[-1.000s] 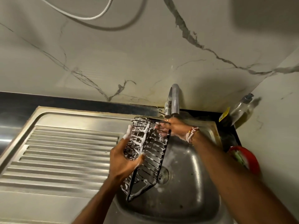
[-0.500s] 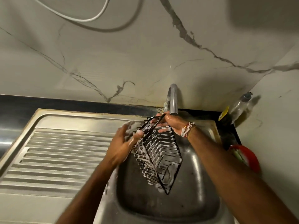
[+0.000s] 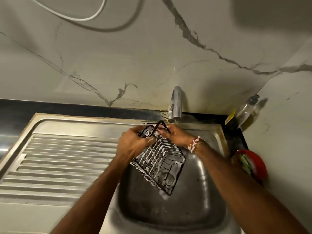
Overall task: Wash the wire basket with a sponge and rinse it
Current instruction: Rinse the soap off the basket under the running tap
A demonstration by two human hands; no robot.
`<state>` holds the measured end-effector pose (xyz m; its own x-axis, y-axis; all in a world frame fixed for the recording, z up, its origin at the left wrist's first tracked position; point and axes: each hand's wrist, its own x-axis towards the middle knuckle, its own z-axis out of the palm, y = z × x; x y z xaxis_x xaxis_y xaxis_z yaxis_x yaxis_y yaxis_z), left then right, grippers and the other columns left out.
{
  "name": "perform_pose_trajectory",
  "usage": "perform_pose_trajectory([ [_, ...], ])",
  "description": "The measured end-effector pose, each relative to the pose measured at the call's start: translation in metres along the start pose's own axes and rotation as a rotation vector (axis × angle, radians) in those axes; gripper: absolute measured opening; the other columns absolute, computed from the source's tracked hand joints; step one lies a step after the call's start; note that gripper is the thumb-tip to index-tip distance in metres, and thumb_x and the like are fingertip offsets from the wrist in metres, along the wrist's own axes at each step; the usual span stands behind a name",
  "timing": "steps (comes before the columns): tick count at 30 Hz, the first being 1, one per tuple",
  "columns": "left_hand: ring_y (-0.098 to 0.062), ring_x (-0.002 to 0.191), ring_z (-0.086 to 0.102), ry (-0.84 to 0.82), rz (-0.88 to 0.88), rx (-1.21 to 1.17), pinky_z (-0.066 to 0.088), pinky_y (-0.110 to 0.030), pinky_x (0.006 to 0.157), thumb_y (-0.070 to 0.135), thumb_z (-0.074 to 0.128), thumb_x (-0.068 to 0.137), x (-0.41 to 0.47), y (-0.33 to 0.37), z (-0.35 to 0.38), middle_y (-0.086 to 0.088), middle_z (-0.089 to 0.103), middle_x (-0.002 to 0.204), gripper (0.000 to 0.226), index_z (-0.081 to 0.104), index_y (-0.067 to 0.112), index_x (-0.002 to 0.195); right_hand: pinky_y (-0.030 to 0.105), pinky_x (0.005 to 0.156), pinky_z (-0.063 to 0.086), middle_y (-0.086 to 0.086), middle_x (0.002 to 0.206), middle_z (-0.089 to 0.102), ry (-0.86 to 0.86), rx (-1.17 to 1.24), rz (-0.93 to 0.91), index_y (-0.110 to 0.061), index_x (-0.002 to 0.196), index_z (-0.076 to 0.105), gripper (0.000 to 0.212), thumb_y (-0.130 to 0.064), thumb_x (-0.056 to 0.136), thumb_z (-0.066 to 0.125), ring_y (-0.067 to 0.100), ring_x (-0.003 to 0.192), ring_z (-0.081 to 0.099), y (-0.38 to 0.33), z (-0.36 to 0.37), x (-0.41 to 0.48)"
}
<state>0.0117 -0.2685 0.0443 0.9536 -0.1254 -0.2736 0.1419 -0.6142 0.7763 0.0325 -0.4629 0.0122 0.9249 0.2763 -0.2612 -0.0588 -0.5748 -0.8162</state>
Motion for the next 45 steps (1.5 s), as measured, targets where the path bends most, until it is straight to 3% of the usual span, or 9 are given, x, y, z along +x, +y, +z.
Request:
perform_pose_trajectory([
  [4, 0.0, 0.075, 0.064, -0.023, -0.04, 0.028, 0.046, -0.018, 0.061, 0.048, 0.075, 0.082, 0.001, -0.006, 0.007, 0.006, 0.072, 0.107, 0.059, 0.056, 0.037, 0.138, 0.031, 0.095, 0.046, 0.003, 0.118, 0.064, -0.015, -0.076, -0.034, -0.011, 0.12, 0.062, 0.027, -0.015, 0.098, 0.048, 0.016, 0.108, 0.059, -0.009, 0.001, 0.009],
  [7, -0.003, 0.073, 0.066, -0.029, -0.004, 0.073, 0.053, -0.023, 0.067, 0.054, 0.073, 0.08, 0.001, -0.009, 0.013, 0.009, 0.072, 0.098, 0.06, 0.057, 0.041, 0.136, 0.019, 0.102, 0.039, 0.006, 0.131, 0.058, 0.012, -0.092, -0.071, -0.008, 0.13, 0.055, 0.046, 0.011, 0.09, 0.044, 0.014, 0.122, 0.052, -0.024, -0.004, 0.015],
  [10, -0.003, 0.078, 0.066, -0.002, 0.002, 0.001, 0.053, -0.024, 0.068, 0.048, 0.076, 0.079, 0.0, -0.007, 0.009, 0.008, 0.073, 0.101, 0.057, 0.06, 0.04, 0.133, 0.009, 0.089, 0.04, -0.006, 0.124, 0.061, -0.031, -0.123, -0.085, -0.014, 0.13, 0.056, 0.036, -0.005, 0.096, 0.049, 0.004, 0.113, 0.054, -0.019, -0.01, 0.012],
  [14, -0.003, 0.086, 0.066, 0.02, 0.016, -0.133, 0.046, -0.016, 0.065, 0.036, 0.076, 0.083, 0.005, 0.0, -0.007, 0.013, 0.068, 0.11, 0.058, 0.056, 0.033, 0.138, 0.026, 0.086, 0.047, -0.003, 0.113, 0.066, 0.028, -0.185, -0.076, -0.019, 0.124, 0.059, 0.03, -0.029, 0.1, 0.044, 0.01, 0.101, 0.061, 0.002, -0.008, 0.003],
  [21, -0.011, 0.089, 0.069, -0.011, -0.022, -0.18, 0.06, -0.038, 0.085, 0.04, 0.079, 0.078, 0.014, -0.003, 0.0, 0.001, 0.074, 0.111, 0.064, 0.058, 0.032, 0.138, 0.024, 0.077, 0.045, 0.015, 0.108, 0.065, 0.406, -0.276, -0.217, -0.004, 0.122, 0.054, 0.031, -0.023, 0.101, 0.041, 0.025, 0.096, 0.063, -0.01, 0.008, 0.004],
  [29, -0.007, 0.079, 0.067, -0.003, -0.023, -0.162, 0.052, -0.019, 0.062, 0.036, 0.077, 0.082, 0.005, -0.004, 0.009, 0.012, 0.071, 0.095, 0.062, 0.056, 0.031, 0.139, 0.025, 0.081, 0.049, 0.011, 0.108, 0.068, 0.401, -0.291, -0.19, -0.008, 0.12, 0.059, 0.029, -0.024, 0.1, 0.044, 0.023, 0.099, 0.064, 0.006, 0.009, -0.003],
  [33, -0.016, 0.085, 0.073, 0.011, -0.058, -0.19, 0.063, -0.033, 0.071, 0.039, 0.079, 0.073, -0.003, -0.012, 0.017, 0.011, 0.073, 0.092, 0.066, 0.059, 0.033, 0.136, 0.014, 0.092, 0.046, 0.004, 0.116, 0.065, 0.412, -0.153, -0.327, -0.01, 0.119, 0.06, 0.03, -0.001, 0.096, 0.043, 0.011, 0.108, 0.061, -0.016, 0.012, -0.003],
  [38, 0.0, 0.079, 0.062, 0.087, -0.002, -0.24, 0.044, -0.013, 0.062, 0.027, 0.078, 0.081, -0.008, -0.013, 0.005, 0.017, 0.067, 0.094, 0.056, 0.06, 0.032, 0.134, 0.029, 0.081, 0.05, 0.014, 0.111, 0.067, 0.372, -0.382, -0.238, -0.013, 0.13, 0.053, 0.032, -0.02, 0.101, 0.043, 0.026, 0.1, 0.065, 0.011, 0.008, -0.014],
  [45, -0.008, 0.088, 0.07, 0.098, -0.013, -0.354, 0.057, -0.027, 0.073, 0.036, 0.078, 0.07, -0.016, -0.012, 0.011, 0.013, 0.074, 0.098, 0.063, 0.064, 0.03, 0.131, 0.029, 0.082, 0.054, 0.007, 0.111, 0.069, 0.5, -0.321, -0.386, -0.018, 0.126, 0.055, 0.032, -0.009, 0.097, 0.045, 0.018, 0.101, 0.066, -0.025, 0.017, -0.002],
])
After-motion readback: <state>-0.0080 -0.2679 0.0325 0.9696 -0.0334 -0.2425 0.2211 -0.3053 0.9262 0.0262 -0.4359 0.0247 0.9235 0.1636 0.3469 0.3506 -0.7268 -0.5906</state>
